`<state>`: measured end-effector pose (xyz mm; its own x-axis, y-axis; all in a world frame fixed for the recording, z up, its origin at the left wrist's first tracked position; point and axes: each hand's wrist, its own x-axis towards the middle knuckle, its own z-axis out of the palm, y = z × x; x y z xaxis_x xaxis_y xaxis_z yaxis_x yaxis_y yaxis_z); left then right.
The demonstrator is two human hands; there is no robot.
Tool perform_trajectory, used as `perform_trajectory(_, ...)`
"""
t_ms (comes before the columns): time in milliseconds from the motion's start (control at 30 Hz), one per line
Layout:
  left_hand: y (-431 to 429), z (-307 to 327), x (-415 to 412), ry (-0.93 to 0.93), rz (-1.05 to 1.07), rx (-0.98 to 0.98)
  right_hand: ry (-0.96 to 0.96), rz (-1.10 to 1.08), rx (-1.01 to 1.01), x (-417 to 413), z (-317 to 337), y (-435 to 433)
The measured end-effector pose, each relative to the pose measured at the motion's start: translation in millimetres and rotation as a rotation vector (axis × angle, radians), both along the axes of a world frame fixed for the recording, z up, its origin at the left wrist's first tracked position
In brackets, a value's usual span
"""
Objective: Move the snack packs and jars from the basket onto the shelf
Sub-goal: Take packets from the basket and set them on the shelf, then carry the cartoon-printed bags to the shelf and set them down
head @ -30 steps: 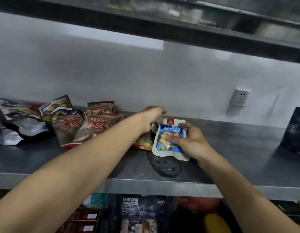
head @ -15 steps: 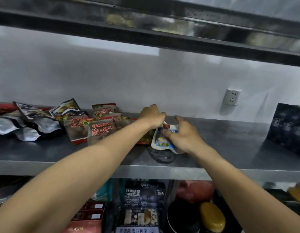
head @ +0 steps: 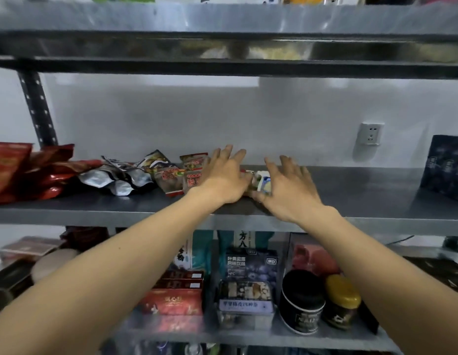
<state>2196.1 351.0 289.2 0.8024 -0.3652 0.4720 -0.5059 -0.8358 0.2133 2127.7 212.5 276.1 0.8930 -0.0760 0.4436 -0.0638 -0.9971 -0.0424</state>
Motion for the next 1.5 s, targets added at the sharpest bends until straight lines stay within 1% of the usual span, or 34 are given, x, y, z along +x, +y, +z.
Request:
perform_trajectory(100,33,-6,-25,-0.056,0.043,0.000,-0.012,0.072,0.064,-12,-2,27)
perform_trajectory(200,70,-7,-48,-0.093,0.143,0.029,-0.021,0.133,0.107,-22,0,60)
perform_trajectory(333,131,-10,-79,-0.149,0.288,0.083,-0.038,0.196,0.074,-40,-2,117)
perform_trajectory(433,184,-8,-103,-0.195,0.386,0.083,-0.058,0.247,0.042,-52,-1,166)
perform_trajectory(600,298,-15,-158,-0.294,0.515,0.078,-0.140,0.373,0.060,-83,-3,279)
perform_trajectory(700,388,-18,-197,-0.308,0.621,0.095,-0.163,0.505,0.147,-110,-9,365)
perform_trajectory(867,526,-34,-270,-0.296,0.795,0.103,-0.166,0.695,0.224,-150,-28,510)
perform_trajectory(1000,615,-58,-321,-0.236,0.953,0.089,-0.093,0.872,0.271,-178,-48,612)
perform_trajectory(1200,713,-98,-369,-0.169,1.143,-0.016,0.075,1.118,0.371,-204,-85,738)
perform_trajectory(1400,786,-148,-375,-0.070,1.297,-0.099,0.304,1.291,0.415,-189,-135,834)
perform_trajectory(1500,815,-171,-364,-0.004,1.358,-0.193,0.431,1.354,0.441,-172,-166,878)
